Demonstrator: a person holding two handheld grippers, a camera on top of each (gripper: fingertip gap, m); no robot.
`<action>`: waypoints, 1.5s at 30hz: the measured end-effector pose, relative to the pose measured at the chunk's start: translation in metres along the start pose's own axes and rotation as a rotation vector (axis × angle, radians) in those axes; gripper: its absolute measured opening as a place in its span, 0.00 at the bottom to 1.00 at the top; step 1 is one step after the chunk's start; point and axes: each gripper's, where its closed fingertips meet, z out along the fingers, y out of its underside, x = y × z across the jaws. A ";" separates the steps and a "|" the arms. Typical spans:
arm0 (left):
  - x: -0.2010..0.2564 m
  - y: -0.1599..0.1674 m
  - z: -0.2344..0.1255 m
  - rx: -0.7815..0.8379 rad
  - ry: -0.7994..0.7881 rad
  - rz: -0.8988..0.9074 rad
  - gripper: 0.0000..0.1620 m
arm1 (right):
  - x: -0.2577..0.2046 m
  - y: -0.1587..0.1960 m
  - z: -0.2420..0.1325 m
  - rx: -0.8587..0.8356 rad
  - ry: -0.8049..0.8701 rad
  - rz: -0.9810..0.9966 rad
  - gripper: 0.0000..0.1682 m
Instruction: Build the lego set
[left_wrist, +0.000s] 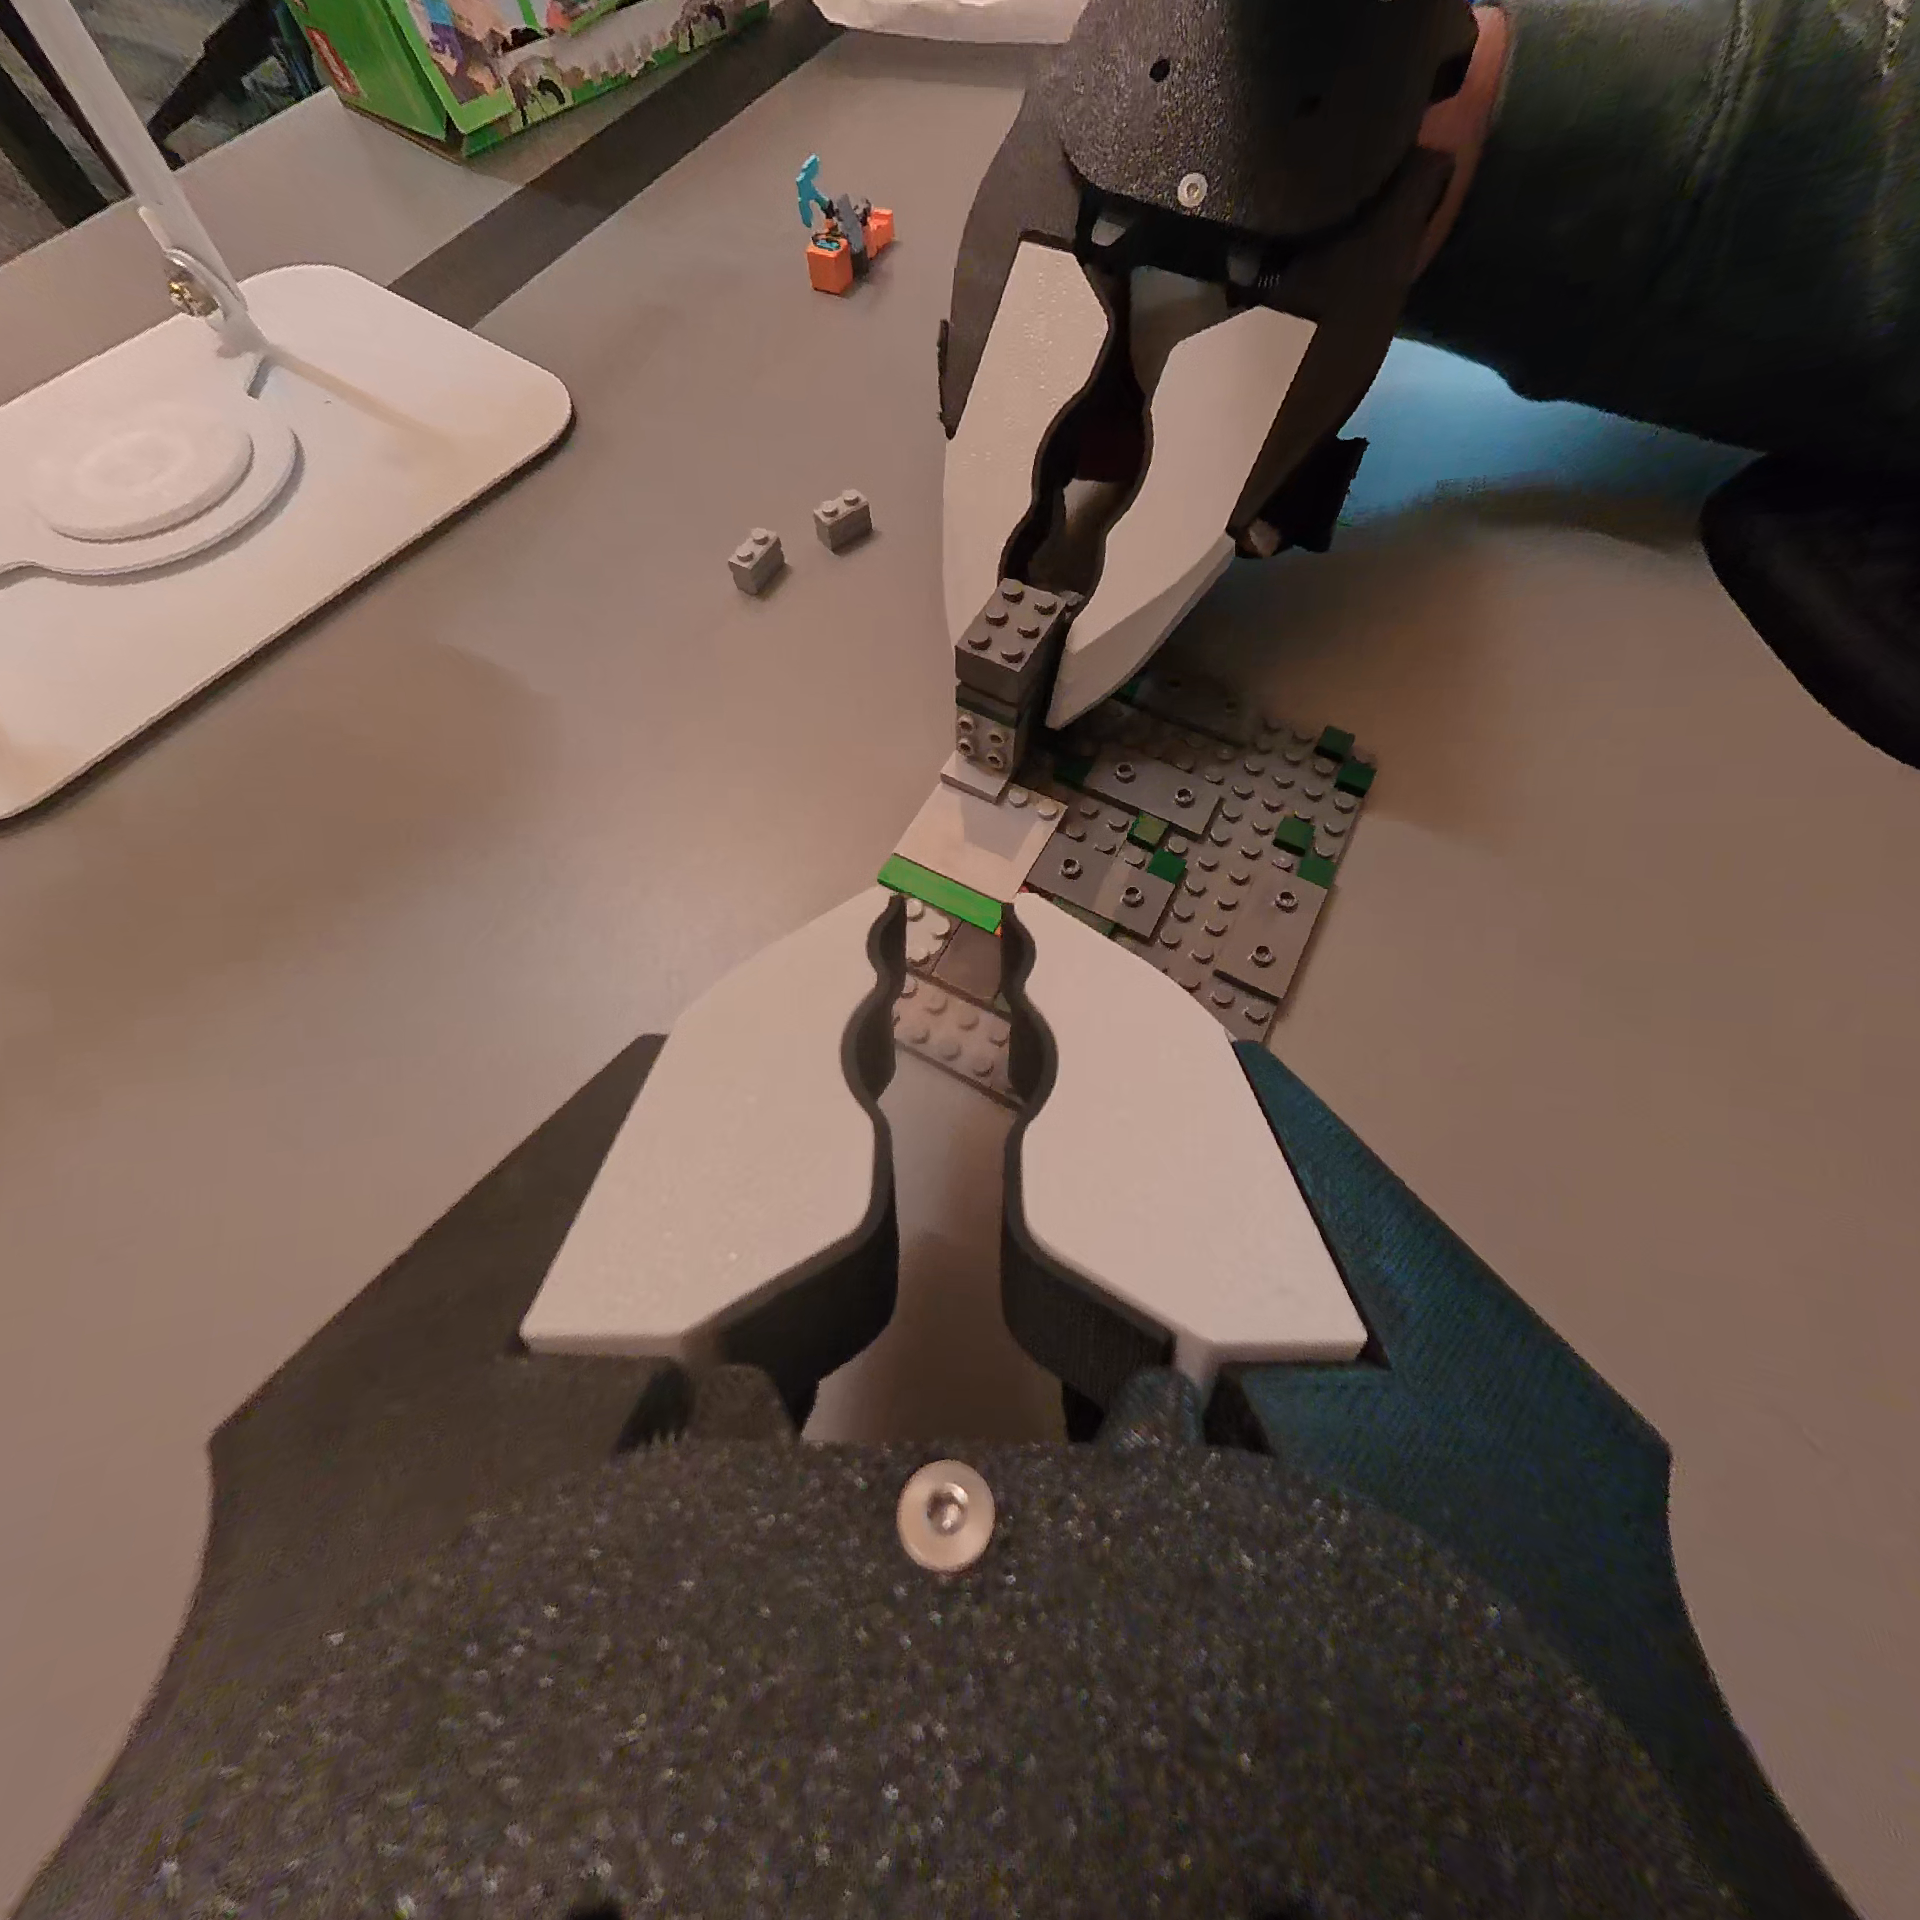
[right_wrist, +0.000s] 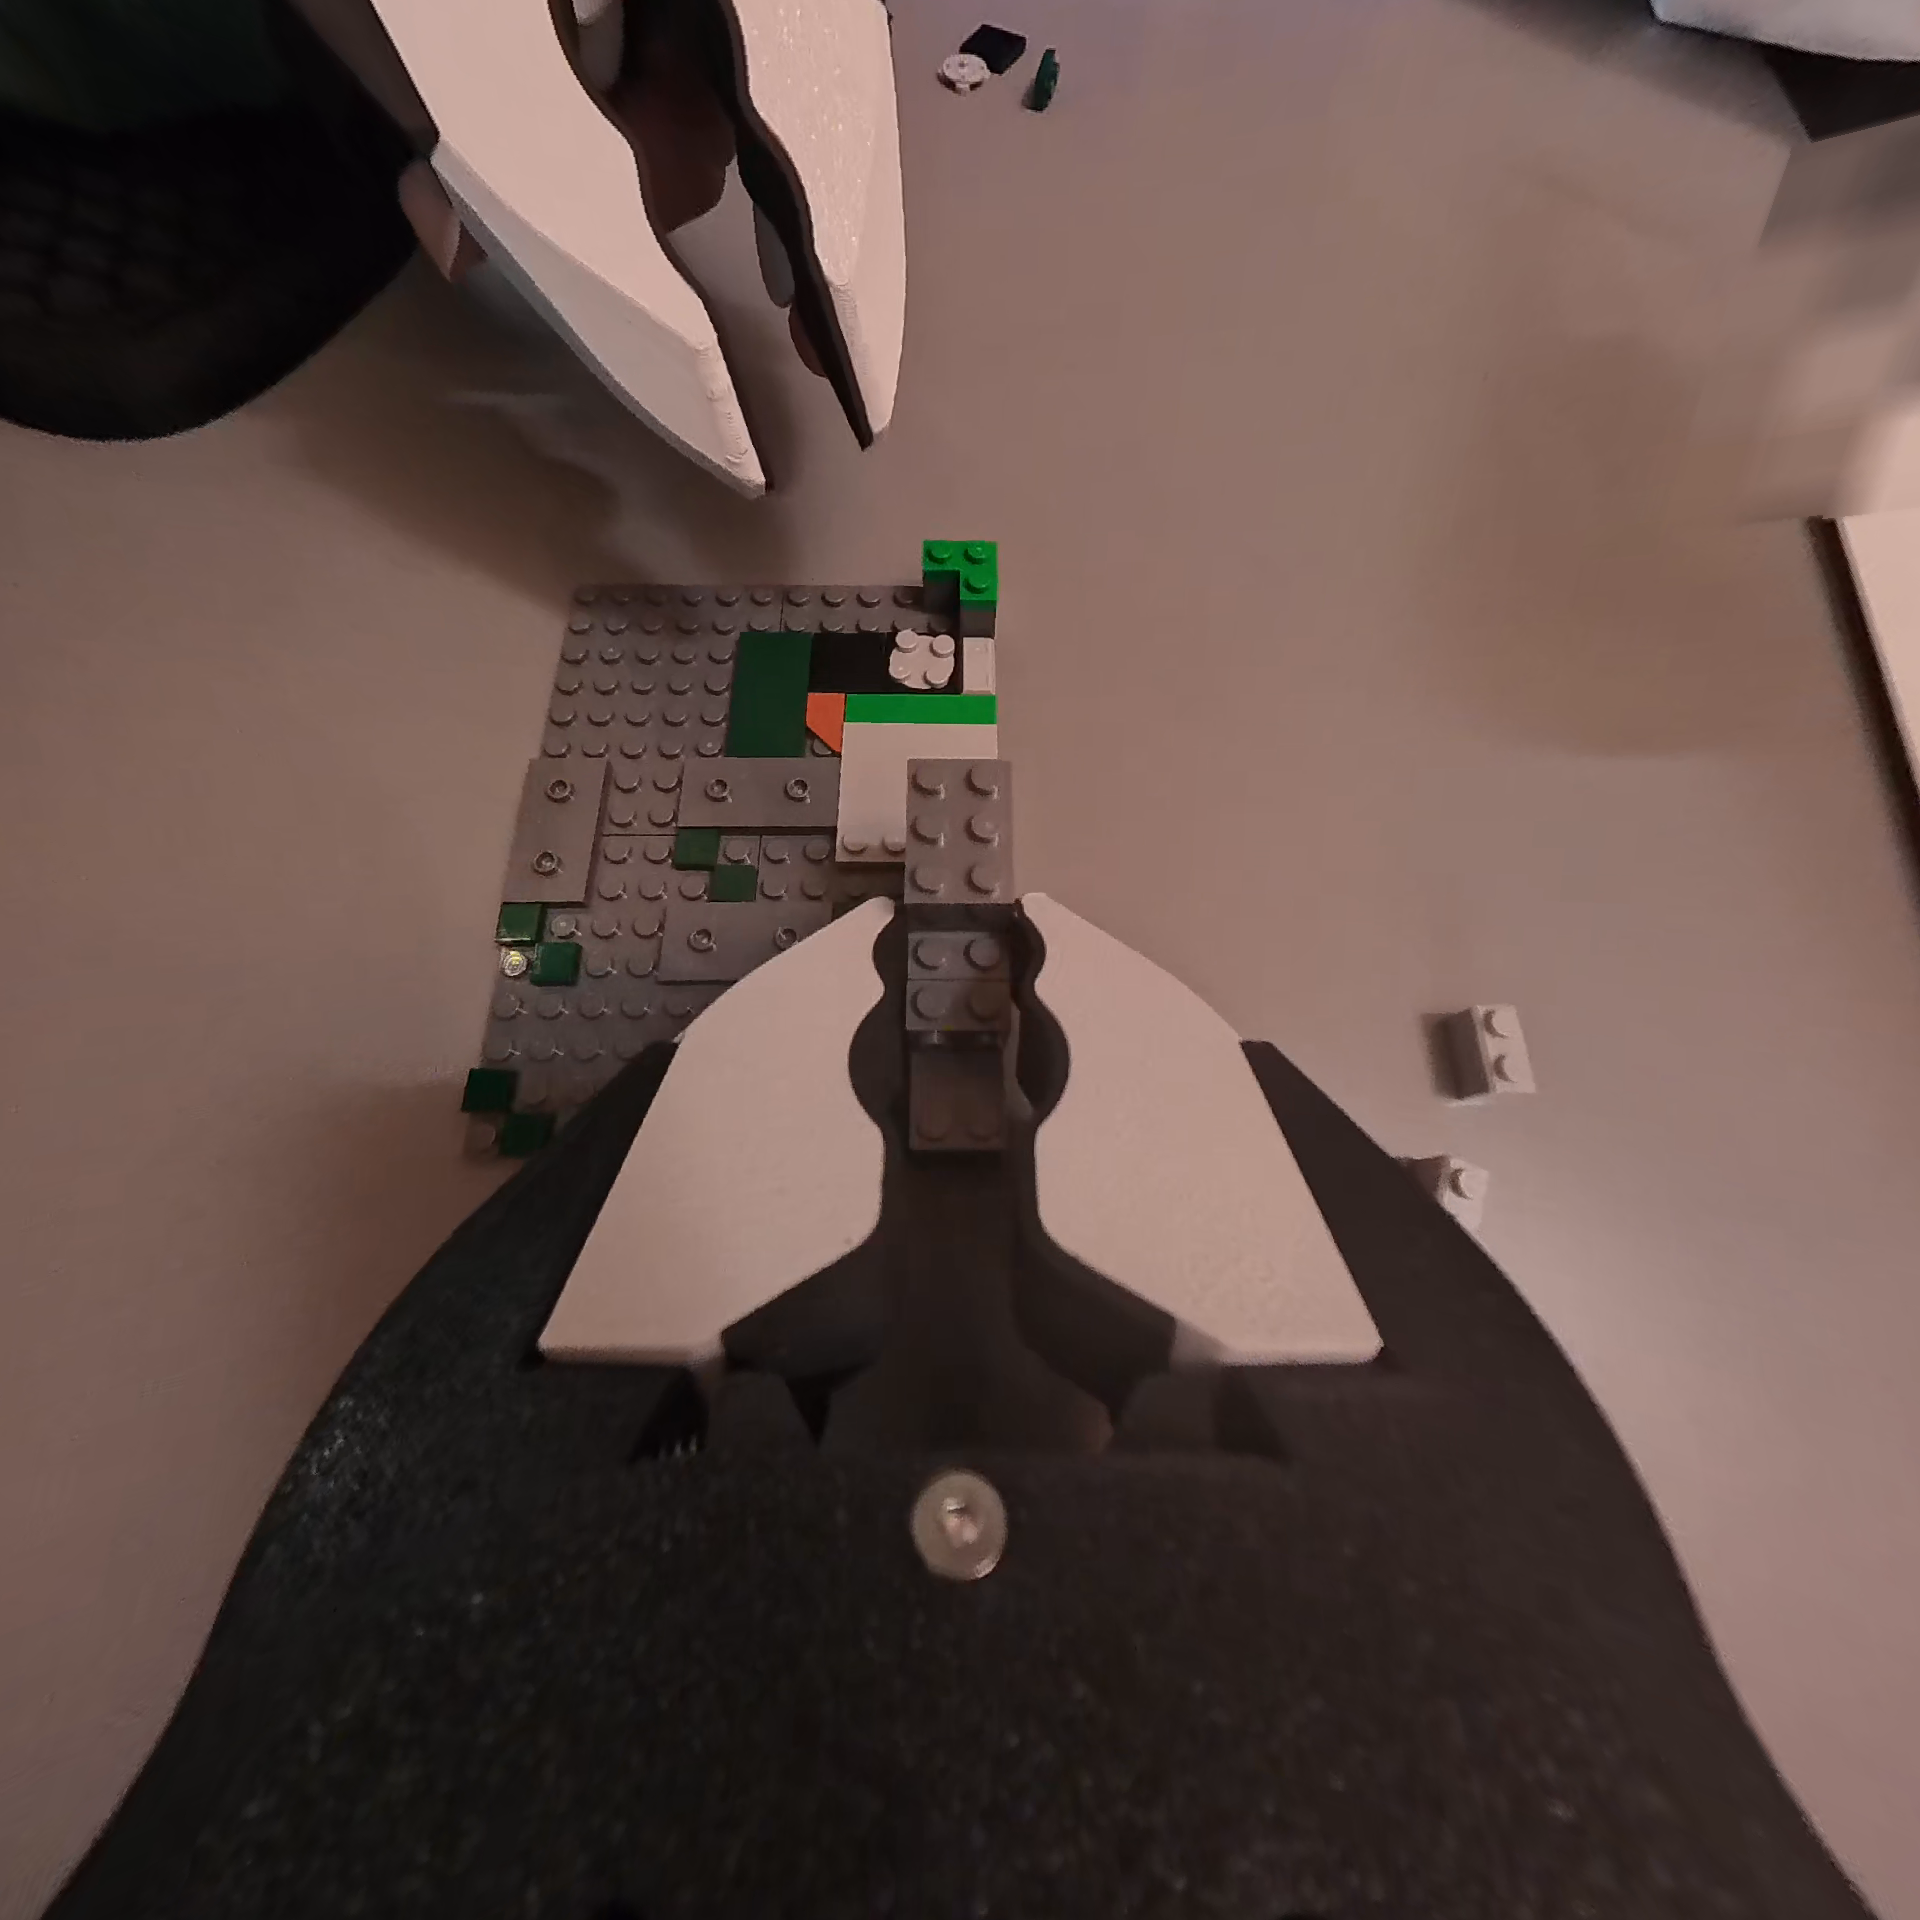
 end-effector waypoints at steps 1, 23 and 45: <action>-0.001 -0.001 -0.001 0.004 0.001 -0.009 0.10 | 0.000 0.000 0.000 0.009 -0.004 0.006 0.10; 0.005 -0.010 -0.023 0.147 0.158 -0.546 0.21 | -0.008 -0.036 -0.045 0.148 0.007 -0.027 0.10; 0.075 -0.027 -0.018 0.301 0.572 -1.162 0.06 | -0.058 -0.055 -0.052 0.139 -0.066 -0.107 0.10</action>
